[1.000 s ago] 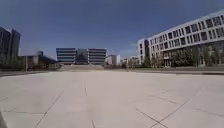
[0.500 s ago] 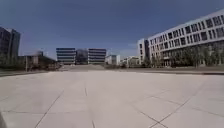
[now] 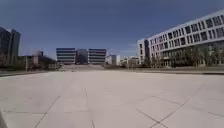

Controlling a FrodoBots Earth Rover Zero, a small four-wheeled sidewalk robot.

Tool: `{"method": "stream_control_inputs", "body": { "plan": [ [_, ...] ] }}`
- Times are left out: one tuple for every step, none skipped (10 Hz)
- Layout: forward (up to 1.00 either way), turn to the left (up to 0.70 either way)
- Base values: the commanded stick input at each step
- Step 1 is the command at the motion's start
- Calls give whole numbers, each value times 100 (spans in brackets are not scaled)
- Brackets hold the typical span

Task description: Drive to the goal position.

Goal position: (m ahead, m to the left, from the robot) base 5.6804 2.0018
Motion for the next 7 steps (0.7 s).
{"method": "stream_control_inputs", "body": {
  "plan": [
    [9, -5],
    [9, -5],
    [9, -5],
    [9, -5],
    [9, -5],
    [9, -5],
    [9, -5]
  ]
}}
